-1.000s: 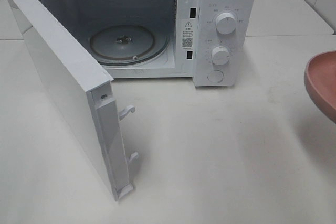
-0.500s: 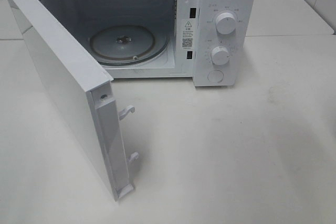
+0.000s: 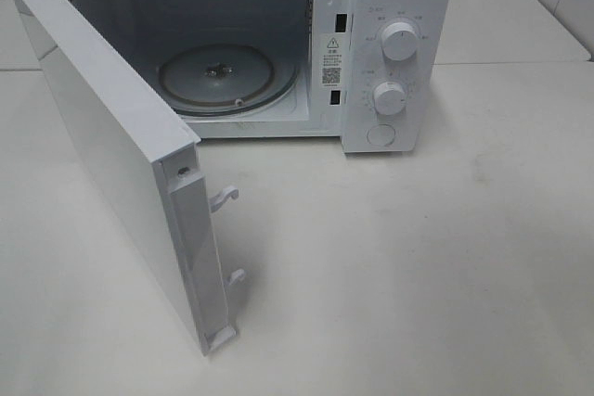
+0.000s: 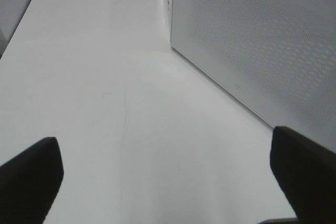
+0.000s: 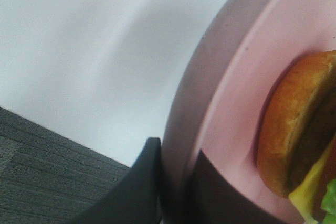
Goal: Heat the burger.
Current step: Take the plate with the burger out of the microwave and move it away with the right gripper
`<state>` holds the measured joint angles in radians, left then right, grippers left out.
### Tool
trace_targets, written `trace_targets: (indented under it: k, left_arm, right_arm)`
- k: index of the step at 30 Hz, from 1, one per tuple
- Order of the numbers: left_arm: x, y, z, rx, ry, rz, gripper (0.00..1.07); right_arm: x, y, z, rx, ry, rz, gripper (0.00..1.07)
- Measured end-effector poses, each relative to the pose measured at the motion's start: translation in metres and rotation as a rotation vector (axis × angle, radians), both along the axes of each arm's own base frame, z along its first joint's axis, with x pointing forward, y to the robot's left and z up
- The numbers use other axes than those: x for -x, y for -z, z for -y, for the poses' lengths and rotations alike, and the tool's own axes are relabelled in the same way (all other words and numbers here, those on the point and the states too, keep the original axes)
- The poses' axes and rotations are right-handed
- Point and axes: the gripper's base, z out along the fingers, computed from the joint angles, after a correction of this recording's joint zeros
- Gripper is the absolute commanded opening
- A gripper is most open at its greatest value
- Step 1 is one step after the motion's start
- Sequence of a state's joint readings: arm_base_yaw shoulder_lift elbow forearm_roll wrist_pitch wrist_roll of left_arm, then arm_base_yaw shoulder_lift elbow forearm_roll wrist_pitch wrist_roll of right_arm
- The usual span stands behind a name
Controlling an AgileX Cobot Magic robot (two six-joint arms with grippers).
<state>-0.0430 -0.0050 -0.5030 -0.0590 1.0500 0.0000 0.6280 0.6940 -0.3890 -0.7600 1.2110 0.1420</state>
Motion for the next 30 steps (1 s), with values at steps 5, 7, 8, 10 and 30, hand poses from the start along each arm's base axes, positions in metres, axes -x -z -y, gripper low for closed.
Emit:
trace_targets:
  k: [5,7,8,10,30]
  left_arm:
    - [0.0,0.0,0.0,0.0,0.0,0.0,1.0]
    - [0.0,0.0,0.0,0.0,0.0,0.0,1.0]
    - [0.0,0.0,0.0,0.0,0.0,0.0,1.0]
    - [0.0,0.0,0.0,0.0,0.0,0.0,1.0]
    - [0.0,0.0,0.0,0.0,0.0,0.0,1.0]
  right_arm:
    - [0.0,0.001,0.0,-0.034,0.044,0.023,0.01]
    - [0.0,0.001,-0.001,-0.038,0.063,0.026,0.01]
    - [-0.002,0.003,-0.002,-0.033,0.076,0.018,0.01]
    - [-0.003,0.003,-0.003,-0.028,0.081,0.011,0.02]
    - [-0.038,0.025,-0.028,-0.027,0.39,0.036,0.03]
